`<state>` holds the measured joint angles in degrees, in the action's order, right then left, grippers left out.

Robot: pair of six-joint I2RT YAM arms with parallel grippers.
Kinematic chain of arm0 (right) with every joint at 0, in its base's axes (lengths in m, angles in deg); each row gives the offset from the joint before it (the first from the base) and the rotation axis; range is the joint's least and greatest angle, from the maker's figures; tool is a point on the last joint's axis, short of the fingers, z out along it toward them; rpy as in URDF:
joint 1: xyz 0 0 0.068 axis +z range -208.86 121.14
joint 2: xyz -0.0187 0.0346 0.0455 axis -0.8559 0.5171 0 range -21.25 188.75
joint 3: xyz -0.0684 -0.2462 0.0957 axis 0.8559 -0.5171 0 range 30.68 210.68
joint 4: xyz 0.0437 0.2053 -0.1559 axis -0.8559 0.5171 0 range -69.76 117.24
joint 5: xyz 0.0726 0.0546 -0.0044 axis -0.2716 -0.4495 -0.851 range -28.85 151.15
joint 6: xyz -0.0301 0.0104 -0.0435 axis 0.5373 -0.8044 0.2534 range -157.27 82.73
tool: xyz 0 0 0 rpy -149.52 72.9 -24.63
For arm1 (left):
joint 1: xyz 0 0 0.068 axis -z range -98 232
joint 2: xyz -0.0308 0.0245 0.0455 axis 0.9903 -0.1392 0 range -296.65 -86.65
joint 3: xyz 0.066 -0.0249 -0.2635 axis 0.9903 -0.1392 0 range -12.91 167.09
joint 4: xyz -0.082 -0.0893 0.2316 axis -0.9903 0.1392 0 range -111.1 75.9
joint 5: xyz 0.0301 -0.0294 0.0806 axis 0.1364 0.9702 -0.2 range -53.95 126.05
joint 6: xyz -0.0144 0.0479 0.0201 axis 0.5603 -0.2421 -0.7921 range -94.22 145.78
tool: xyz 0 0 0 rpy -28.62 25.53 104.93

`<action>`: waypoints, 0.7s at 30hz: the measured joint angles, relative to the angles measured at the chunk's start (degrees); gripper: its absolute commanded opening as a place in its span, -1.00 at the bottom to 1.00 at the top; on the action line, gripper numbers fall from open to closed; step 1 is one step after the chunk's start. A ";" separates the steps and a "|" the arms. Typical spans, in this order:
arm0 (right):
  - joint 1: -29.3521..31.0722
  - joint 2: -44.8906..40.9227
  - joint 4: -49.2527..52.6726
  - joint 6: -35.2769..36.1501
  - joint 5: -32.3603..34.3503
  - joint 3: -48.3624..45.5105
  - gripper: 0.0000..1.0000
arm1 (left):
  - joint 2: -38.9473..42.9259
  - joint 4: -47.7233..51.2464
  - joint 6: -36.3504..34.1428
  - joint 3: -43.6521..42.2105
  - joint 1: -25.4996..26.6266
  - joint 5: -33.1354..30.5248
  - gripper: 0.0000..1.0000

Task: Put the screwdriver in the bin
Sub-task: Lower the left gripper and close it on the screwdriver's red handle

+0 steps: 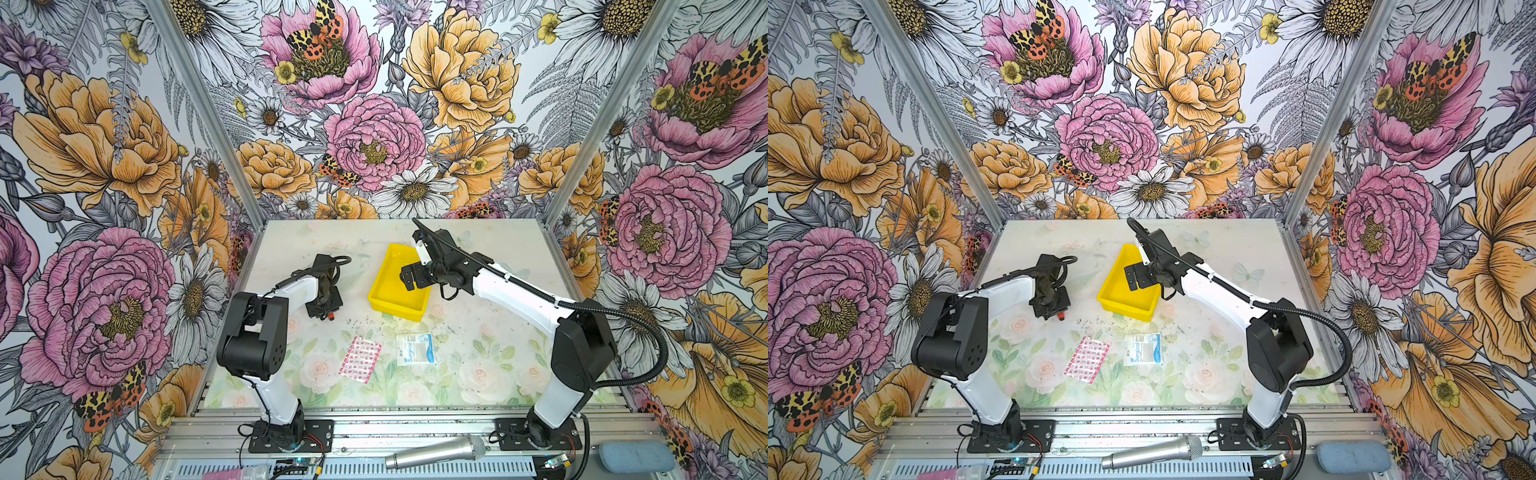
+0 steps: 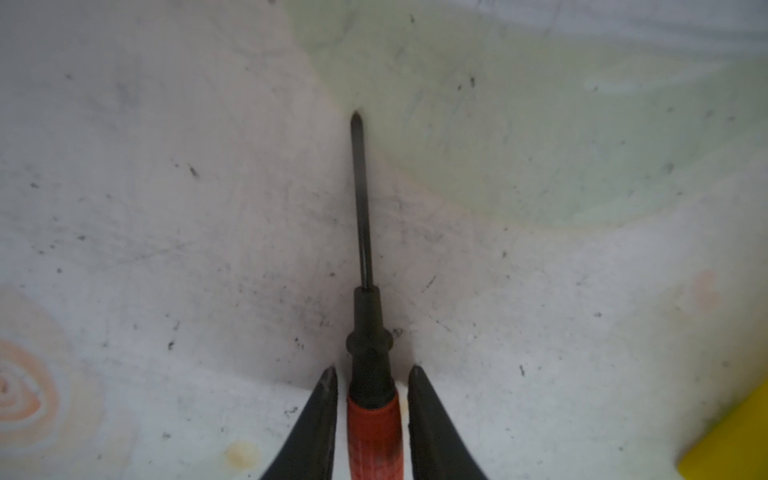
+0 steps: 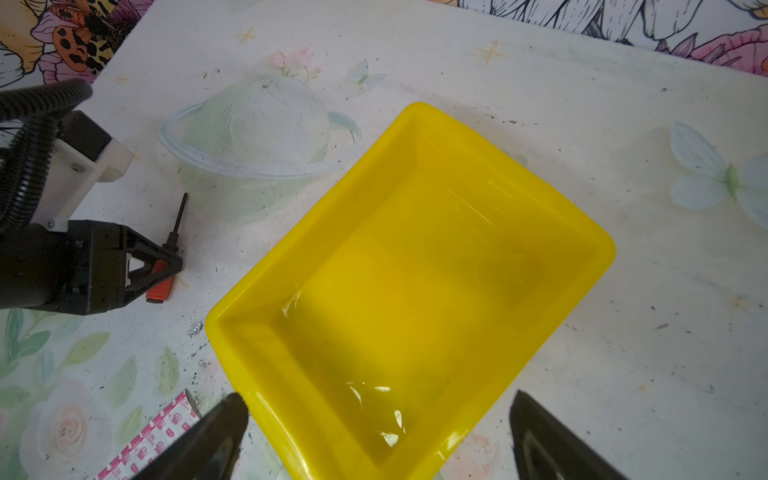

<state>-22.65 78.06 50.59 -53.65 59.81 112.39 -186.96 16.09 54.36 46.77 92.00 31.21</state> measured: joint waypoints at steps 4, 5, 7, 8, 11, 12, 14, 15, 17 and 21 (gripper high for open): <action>0.00 0.00 0.00 0.00 0.02 0.00 0.99 | 0.00 0.04 0.00 -0.02 0.00 -0.28 -0.69; -0.02 0.00 0.00 0.00 0.07 0.00 0.99 | 0.00 0.04 0.04 -0.02 0.02 -0.31 -0.73; -0.04 0.00 0.00 0.00 0.20 0.00 0.99 | 0.00 0.04 0.02 -0.02 0.02 -0.31 -0.77; -0.15 0.00 0.00 0.00 0.22 0.00 0.98 | 0.00 0.04 0.02 0.00 0.13 -0.31 -0.79; -0.37 -0.04 0.00 0.02 0.22 0.00 0.99 | 0.00 0.04 0.00 0.00 0.50 -0.72 -0.88; -0.46 -0.07 0.00 0.04 0.22 0.00 0.99 | 0.00 0.04 0.00 0.00 0.66 -0.90 -0.91; -0.79 -0.28 0.02 0.09 0.24 0.00 0.99 | 0.04 0.07 0.00 0.00 0.92 -0.94 -0.94; -0.96 -0.42 0.00 0.20 0.24 0.00 0.99 | 0.11 0.07 0.00 0.00 1.05 -0.94 -0.95; -1.44 -0.74 0.00 0.22 0.22 0.00 0.99 | 0.42 0.09 -0.02 0.00 1.49 -0.94 -0.96; -2.62 -1.18 -0.24 -0.04 0.17 0.00 0.99 | 2.12 0.59 -0.44 0.87 2.29 -0.94 -0.95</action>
<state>-25.28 76.88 50.35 -53.69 59.98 112.39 -184.84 16.68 53.92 47.64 94.29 30.27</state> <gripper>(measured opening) 0.995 0.192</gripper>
